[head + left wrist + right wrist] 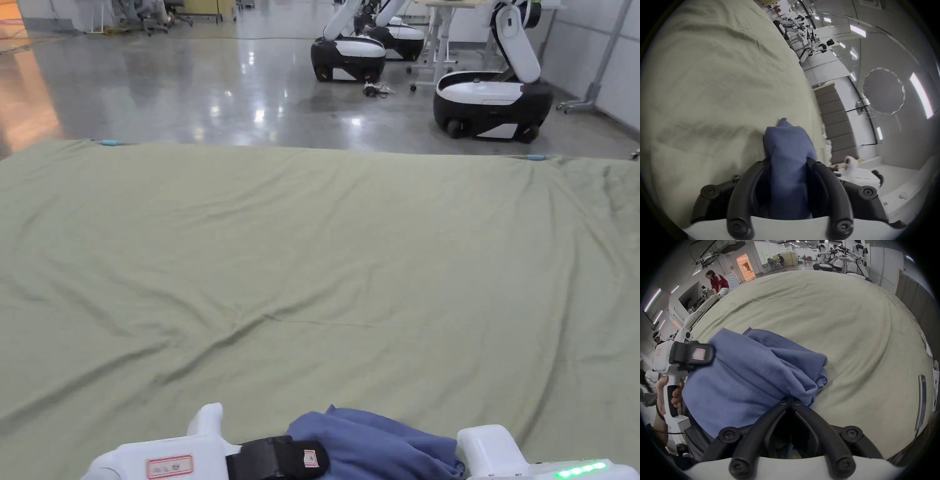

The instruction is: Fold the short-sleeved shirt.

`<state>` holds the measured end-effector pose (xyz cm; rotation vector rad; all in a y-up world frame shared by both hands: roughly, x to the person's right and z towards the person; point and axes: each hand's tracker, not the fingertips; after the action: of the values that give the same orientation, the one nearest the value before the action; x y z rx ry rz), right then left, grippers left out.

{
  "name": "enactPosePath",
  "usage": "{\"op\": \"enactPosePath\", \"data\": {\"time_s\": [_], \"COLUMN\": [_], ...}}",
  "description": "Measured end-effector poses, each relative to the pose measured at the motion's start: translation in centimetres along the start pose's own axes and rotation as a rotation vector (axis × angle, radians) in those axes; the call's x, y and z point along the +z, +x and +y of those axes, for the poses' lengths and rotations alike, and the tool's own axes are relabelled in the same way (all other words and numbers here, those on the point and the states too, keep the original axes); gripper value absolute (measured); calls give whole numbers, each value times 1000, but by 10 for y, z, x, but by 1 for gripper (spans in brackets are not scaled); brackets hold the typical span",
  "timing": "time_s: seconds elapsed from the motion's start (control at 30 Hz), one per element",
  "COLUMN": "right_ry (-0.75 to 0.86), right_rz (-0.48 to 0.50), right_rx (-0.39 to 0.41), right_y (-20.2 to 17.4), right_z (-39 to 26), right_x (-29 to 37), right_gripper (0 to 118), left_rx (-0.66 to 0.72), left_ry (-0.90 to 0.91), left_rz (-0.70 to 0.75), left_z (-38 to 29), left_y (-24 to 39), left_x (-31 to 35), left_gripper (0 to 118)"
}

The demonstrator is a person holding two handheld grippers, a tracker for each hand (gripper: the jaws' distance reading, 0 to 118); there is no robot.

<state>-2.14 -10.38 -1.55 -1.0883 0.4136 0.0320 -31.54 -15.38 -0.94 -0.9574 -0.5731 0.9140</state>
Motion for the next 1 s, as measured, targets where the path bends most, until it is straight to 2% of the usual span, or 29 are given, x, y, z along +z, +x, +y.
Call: {"op": "enactPosePath", "data": {"time_s": [0.17, 0.2, 0.23, 0.3, 0.33, 0.43, 0.5, 0.6, 0.7, 0.8, 0.83, 0.9, 0.93, 0.97, 1.0], "right_ry": [46, 151, 251, 285, 300, 340, 348, 332, 302, 293, 293, 293, 296, 303, 311], "right_rz": [34, 58, 137, 364, 408, 348, 358, 375, 366, 341, 332, 316, 307, 296, 289], "right_rx": [-30, -46, -80, -188, -206, -188, -195, -233, -255, -277, -289, -318, -325, -329, -330], "right_y": [3, 0, -1, 4, 3, -8, -11, -6, -5, 4, -6, 1, 5, 16, 22], "right_z": [-2, -6, -10, -10, -11, -18, -26, -39, -51, -60, -56, -57, -57, -57, -56], "right_x": [14, 33, 56, 90, 100, 114, 115, 103, 98, 98, 106, 110, 114, 117, 121], "right_gripper": [0, 0, 0, 0, 0, 0, 0, 0, 0, 0, 0, 0, 0, 0, 0], "left_rx": [32, 24, 4, -61, -81, -98, -120, -48, 20, 38, 65, 80, 41, -5, -91], "left_ry": [53, 50, 64, 168, 195, 302, 358, 385, 445, 496, 495, 479, 470, 454, 454], "left_rz": [-14, -24, -44, -37, -26, 91, 220, 421, 346, 437, 465, 533, 633, 746, 847], "left_z": [-1, 4, 9, 19, 30, 53, 73, 94, 111, 114, 117, 121, 124, 128, 132], "left_y": [-1, 1, 5, 19, 21, 12, -5, -32, -59, -68, -72, -74, -70, -58, -46], "left_x": [10, 20, 35, 86, 117, 209, 256, 304, 339, 347, 349, 347, 347, 344, 344], "left_gripper": [29, 29, 29, 30, 29, 29, 29, 29, 30, 30, 31, 41, 50, 66, 73]}}
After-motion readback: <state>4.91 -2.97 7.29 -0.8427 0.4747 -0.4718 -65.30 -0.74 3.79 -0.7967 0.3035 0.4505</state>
